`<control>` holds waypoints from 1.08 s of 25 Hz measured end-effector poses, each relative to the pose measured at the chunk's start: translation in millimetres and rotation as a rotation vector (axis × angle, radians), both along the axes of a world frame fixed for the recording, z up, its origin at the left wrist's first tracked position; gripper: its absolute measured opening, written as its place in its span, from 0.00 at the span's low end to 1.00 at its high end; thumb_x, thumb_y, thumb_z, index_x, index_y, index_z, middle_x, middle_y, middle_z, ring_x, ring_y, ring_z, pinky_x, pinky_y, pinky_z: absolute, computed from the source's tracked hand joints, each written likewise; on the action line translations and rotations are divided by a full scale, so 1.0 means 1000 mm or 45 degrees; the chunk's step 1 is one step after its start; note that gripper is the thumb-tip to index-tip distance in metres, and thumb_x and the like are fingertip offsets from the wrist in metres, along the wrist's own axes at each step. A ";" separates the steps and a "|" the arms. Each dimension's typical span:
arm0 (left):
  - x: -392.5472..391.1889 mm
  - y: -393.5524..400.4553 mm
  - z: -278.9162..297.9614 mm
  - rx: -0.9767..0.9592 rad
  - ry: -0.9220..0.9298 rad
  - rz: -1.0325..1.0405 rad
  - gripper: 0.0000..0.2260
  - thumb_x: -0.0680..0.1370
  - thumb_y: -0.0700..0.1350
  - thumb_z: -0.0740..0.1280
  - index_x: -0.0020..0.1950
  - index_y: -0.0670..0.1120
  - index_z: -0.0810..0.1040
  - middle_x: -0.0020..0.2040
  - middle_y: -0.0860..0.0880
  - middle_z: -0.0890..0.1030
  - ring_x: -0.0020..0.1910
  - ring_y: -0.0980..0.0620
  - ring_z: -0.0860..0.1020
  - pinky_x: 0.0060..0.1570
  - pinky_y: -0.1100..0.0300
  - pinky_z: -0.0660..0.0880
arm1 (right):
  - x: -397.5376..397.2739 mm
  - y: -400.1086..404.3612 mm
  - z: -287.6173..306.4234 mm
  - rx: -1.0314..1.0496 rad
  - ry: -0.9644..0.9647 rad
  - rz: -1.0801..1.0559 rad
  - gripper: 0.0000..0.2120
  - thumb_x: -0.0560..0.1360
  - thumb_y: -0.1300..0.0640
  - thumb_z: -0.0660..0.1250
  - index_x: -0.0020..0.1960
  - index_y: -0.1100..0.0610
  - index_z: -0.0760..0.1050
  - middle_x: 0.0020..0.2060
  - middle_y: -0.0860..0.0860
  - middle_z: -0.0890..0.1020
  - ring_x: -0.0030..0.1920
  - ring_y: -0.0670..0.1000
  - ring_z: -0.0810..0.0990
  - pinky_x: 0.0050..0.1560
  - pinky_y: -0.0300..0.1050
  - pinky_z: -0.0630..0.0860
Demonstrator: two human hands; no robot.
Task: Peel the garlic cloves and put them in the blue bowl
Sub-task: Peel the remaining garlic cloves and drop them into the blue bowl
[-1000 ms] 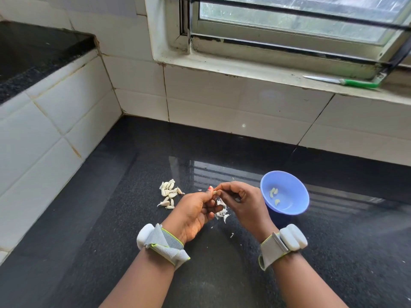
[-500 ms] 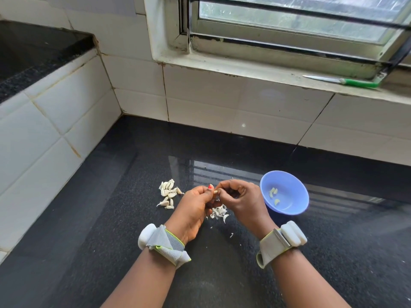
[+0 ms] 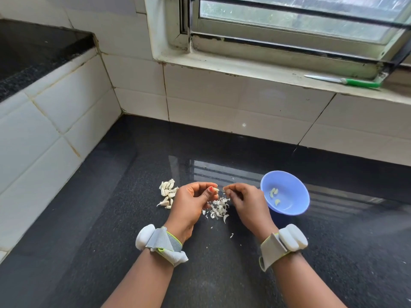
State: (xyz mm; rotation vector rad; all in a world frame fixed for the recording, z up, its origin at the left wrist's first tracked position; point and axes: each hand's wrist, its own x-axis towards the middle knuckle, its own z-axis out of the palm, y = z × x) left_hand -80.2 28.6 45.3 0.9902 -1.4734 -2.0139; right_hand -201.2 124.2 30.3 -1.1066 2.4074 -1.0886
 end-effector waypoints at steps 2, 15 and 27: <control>0.000 -0.001 -0.002 0.028 0.003 0.046 0.03 0.76 0.38 0.68 0.46 0.44 0.81 0.37 0.50 0.84 0.36 0.57 0.81 0.31 0.68 0.72 | 0.001 0.003 -0.005 0.123 0.142 0.045 0.08 0.76 0.63 0.68 0.52 0.56 0.83 0.46 0.49 0.85 0.46 0.47 0.81 0.47 0.30 0.70; -0.010 0.010 -0.007 0.047 -0.097 0.153 0.10 0.75 0.46 0.69 0.46 0.39 0.82 0.37 0.47 0.83 0.37 0.55 0.79 0.37 0.64 0.74 | 0.014 -0.003 0.010 -0.334 -0.323 0.042 0.05 0.72 0.61 0.74 0.43 0.51 0.83 0.37 0.46 0.85 0.40 0.44 0.83 0.44 0.39 0.79; -0.004 0.008 -0.007 -0.275 -0.203 0.022 0.05 0.75 0.45 0.70 0.43 0.45 0.84 0.37 0.49 0.84 0.35 0.59 0.80 0.35 0.67 0.73 | 0.009 -0.003 0.001 -0.352 -0.523 0.002 0.07 0.74 0.63 0.72 0.40 0.52 0.82 0.37 0.49 0.85 0.40 0.46 0.82 0.46 0.45 0.80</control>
